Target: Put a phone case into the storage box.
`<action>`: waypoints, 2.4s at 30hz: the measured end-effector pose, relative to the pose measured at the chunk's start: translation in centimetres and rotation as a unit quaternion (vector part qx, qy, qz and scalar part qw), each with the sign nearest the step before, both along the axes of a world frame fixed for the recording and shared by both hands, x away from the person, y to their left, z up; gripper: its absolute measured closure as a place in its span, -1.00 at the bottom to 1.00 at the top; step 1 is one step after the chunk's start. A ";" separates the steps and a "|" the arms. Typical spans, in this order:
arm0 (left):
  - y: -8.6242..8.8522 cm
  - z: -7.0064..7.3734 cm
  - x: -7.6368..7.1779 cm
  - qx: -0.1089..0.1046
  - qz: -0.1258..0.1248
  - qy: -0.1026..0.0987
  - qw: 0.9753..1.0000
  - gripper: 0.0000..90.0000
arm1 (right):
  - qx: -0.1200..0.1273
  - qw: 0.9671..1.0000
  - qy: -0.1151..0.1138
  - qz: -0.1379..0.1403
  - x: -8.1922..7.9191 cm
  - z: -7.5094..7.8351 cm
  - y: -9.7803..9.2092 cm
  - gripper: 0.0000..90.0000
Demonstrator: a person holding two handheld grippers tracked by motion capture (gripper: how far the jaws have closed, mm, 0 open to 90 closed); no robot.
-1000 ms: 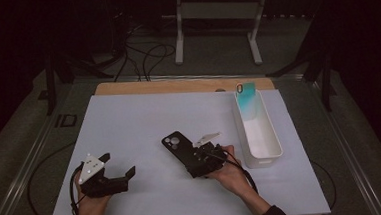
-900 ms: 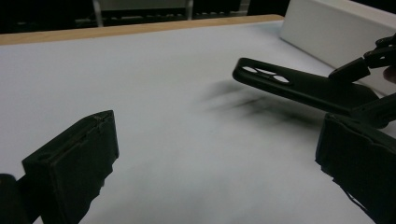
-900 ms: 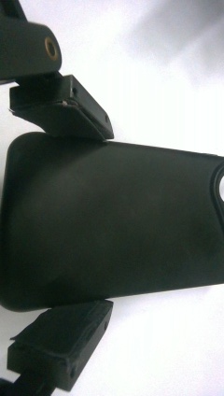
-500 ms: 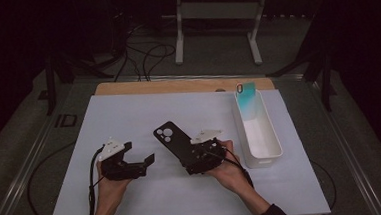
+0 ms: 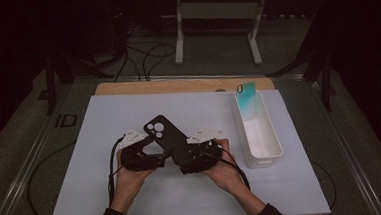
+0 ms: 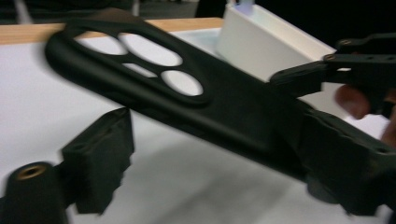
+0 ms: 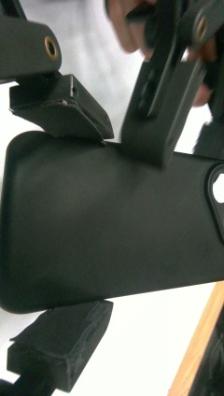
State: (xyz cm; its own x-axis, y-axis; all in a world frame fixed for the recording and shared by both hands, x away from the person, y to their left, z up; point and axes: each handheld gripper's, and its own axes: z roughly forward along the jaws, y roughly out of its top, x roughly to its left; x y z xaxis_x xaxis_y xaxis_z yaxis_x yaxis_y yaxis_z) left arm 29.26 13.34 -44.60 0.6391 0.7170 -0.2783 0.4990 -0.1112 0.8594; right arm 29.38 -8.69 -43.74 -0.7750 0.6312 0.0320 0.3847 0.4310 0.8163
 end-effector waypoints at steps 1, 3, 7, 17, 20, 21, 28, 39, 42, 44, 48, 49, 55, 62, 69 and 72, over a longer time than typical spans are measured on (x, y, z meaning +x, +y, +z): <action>-0.2 0.0 0.0 -0.002 -0.003 0.002 1.000 -0.62 | 0.000 1.000 -0.002 0.001 0.0 0.0 0.0 -0.66; -0.4 0.0 0.0 -0.014 -0.016 0.003 1.000 -0.46 | 0.003 1.000 -0.009 -0.001 -0.2 0.0 0.2 -0.66; -0.1 0.3 -0.2 -0.038 -0.024 -0.005 0.999 -0.05 | 0.010 1.000 -0.012 -0.010 -0.2 0.1 0.2 -0.67; -0.2 0.6 -0.5 -0.057 -0.025 -0.027 0.998 0.48 | 0.018 0.999 -0.032 -0.016 -1.0 -0.2 1.3 -0.68; -0.2 0.7 -0.6 -0.062 -0.031 -0.035 0.997 0.64 | 0.016 0.999 -0.040 -0.010 -1.3 -0.2 1.9 -0.68; -0.3 0.7 -0.7 -0.062 -0.032 -0.038 0.997 0.69 | 0.015 0.999 -0.039 -0.007 -1.3 -0.2 2.0 -0.68; -0.6 1.0 -1.0 -0.052 -0.036 -0.043 0.997 0.83 | 0.004 0.999 -0.049 -0.005 -1.3 -0.3 2.3 -0.71; 0.0 1.1 -1.2 -0.030 -0.020 -0.048 0.998 0.91 | 0.043 0.998 -0.038 0.021 -0.7 -0.1 0.8 -0.68; 0.2 1.2 -1.3 -0.022 -0.016 -0.053 0.998 0.90 | 0.051 0.998 -0.038 0.022 -0.4 -0.1 0.2 -0.70; 0.4 1.2 -1.4 -0.018 -0.013 -0.055 0.998 0.90 | 0.059 0.997 -0.040 0.020 -0.3 0.0 -0.3 -0.72; 0.8 1.2 -1.5 -0.012 -0.009 -0.058 0.998 0.90 | 0.065 0.997 -0.048 0.015 -0.1 0.3 -1.0 -0.72; 0.9 1.2 -1.6 -0.011 -0.008 -0.059 0.998 0.90 | 0.064 0.997 -0.051 0.012 -0.1 0.4 -1.1 -0.72; 1.3 1.0 -1.6 -0.006 -0.002 -0.061 0.998 0.90 | 0.078 0.996 -0.048 0.014 0.4 0.6 -2.1 -0.72; 1.5 0.8 -1.6 0.000 0.002 -0.063 0.998 0.90 | 0.086 0.994 -0.059 0.010 0.7 0.8 -2.9 -0.72; 1.5 0.3 -1.6 -0.002 0.005 -0.060 0.998 0.90 | 0.081 0.996 -0.044 -0.011 0.7 1.2 -3.2 -0.79; 1.5 0.2 -1.6 -0.001 0.006 -0.059 0.998 0.90 | 0.079 0.995 -0.050 -0.020 0.6 1.6 -3.1 -0.81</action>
State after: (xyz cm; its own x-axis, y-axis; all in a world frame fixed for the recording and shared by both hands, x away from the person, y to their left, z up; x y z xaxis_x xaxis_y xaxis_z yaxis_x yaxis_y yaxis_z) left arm 27.61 14.86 -44.43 0.6596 0.7236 -0.2034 0.3953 -0.1038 0.9127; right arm 29.95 -11.81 -42.18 -0.7531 0.6553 0.0583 0.3131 0.2791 0.9078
